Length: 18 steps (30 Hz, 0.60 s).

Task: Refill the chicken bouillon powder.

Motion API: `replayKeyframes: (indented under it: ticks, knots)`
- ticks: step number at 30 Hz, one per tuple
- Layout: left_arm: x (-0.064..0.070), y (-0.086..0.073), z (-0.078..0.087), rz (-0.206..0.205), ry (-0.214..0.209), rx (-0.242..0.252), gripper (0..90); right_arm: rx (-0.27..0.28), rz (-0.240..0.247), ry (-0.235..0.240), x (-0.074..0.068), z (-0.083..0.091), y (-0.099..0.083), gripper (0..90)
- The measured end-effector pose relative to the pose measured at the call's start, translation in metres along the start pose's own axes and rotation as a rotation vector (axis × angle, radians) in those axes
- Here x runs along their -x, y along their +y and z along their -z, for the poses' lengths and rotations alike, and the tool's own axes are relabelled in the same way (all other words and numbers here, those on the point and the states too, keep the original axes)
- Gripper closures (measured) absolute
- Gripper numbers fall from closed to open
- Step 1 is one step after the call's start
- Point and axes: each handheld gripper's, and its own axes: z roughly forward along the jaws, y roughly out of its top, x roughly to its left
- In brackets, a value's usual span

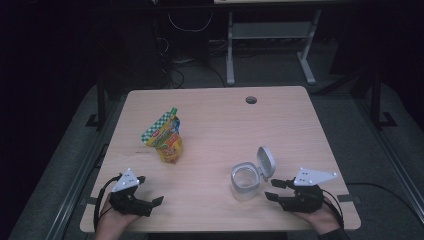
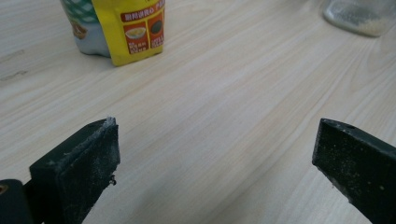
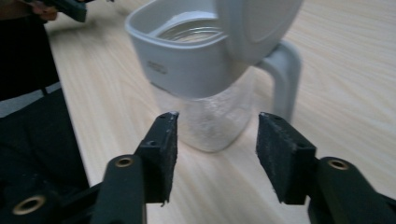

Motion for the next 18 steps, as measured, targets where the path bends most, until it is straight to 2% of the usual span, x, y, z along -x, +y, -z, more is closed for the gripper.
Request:
replayKeyframes:
  ticks: [4, 9, 12, 16, 18]
  knots:
    - [-0.001, 0.011, -0.004, -0.023, -0.01, 0.001, 0.2, -0.029, 0.015, 0.02, -0.003, -0.003, -0.003, 42.4]
    - [-0.003, 0.025, -0.015, -0.038, -0.028, 0.007, 0.2, -0.032, 0.002, 0.019, -0.001, -0.002, -0.005, 38.8]
    - [-0.005, 0.029, -0.015, -0.03, -0.032, 0.012, 0.2, -0.033, 0.005, 0.02, -0.004, -0.001, -0.006, 36.8]
    - [-0.01, 0.036, -0.011, -0.011, -0.017, 0.039, 0.2, -0.029, 0.008, 0.023, -0.006, -0.003, -0.005, 35.9]
    - [-0.013, 0.041, -0.009, -0.013, -0.017, 0.05, 0.2, -0.031, 0.013, 0.025, -0.007, -0.005, -0.005, 35.7]
